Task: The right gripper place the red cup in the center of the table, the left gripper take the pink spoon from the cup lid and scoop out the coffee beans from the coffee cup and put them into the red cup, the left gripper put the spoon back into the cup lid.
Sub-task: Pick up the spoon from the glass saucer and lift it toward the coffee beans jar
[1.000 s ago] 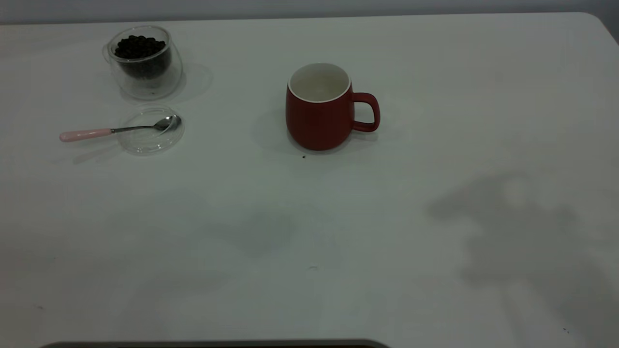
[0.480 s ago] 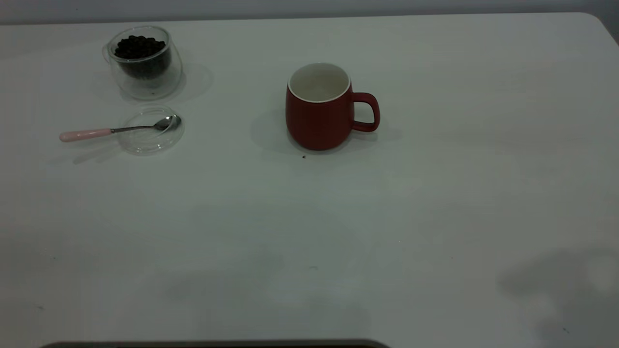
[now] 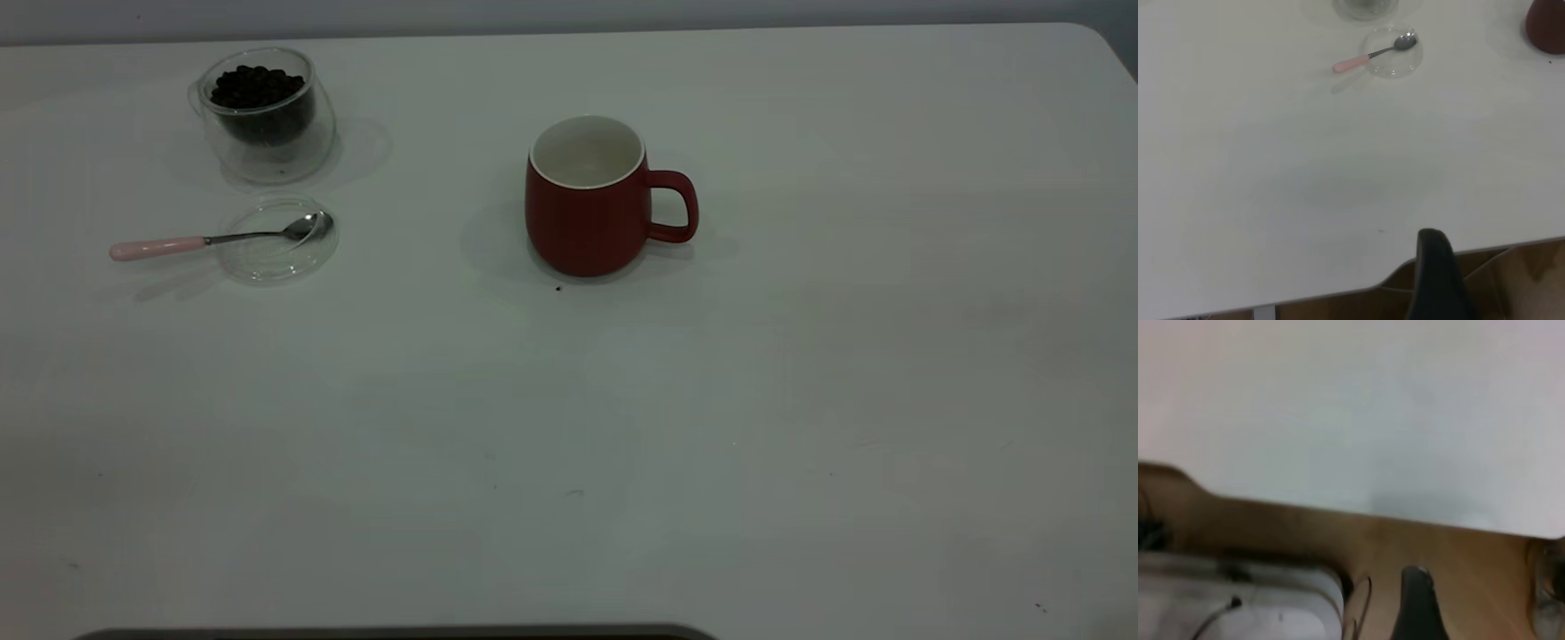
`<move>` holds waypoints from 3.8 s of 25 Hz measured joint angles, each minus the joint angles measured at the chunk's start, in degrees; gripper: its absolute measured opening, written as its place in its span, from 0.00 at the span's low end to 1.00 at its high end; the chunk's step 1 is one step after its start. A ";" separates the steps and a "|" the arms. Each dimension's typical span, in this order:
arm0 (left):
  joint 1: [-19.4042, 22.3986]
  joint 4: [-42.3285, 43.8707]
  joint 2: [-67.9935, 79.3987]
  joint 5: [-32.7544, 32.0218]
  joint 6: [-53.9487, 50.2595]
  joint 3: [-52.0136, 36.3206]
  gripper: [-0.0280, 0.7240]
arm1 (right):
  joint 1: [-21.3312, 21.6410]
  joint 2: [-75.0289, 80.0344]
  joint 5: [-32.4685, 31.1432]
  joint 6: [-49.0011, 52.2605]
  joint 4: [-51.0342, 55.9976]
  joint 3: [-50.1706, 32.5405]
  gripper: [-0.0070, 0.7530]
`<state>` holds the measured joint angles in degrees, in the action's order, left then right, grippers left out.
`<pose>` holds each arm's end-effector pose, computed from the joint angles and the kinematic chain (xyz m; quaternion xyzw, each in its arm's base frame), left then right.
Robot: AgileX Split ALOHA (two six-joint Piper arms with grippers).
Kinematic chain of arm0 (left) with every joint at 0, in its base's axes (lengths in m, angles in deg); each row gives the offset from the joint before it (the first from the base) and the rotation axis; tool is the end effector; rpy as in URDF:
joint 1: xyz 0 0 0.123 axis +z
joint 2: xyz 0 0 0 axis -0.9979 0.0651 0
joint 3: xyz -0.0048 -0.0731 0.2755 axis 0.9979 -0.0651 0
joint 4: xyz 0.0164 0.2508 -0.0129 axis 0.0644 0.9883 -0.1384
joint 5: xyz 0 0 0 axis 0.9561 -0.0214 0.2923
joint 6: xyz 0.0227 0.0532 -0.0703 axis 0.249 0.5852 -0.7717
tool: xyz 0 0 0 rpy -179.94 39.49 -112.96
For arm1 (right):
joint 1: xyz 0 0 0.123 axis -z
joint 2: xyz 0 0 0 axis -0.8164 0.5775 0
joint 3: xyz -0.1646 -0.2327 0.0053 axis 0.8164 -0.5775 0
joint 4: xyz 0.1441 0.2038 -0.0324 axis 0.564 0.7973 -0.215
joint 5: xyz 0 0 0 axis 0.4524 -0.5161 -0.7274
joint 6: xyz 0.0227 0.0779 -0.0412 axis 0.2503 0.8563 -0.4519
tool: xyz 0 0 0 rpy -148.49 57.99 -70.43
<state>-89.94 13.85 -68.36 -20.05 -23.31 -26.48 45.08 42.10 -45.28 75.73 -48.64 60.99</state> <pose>-0.0102 -0.0042 0.2670 0.0606 0.8705 -0.0275 0.4877 0.0807 0.0130 0.2880 -0.0567 0.9681 0.0226 0.2431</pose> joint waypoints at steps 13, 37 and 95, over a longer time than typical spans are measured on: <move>0.00 0.00 0.00 -0.05 0.00 0.00 0.73 | 10.96 -24.62 2.14 -4.16 0.50 -8.73 0.78; 0.00 0.00 0.00 -0.07 -0.10 0.00 0.73 | 11.42 -33.51 3.68 -4.26 0.50 -9.91 0.78; 6.68 -28.39 83.30 34.94 8.15 22.76 0.99 | 11.42 -33.74 3.68 -4.28 0.50 -9.91 0.78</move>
<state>-83.26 -14.54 14.94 14.89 -15.16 -3.72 56.51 8.36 -41.60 71.45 -48.14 51.08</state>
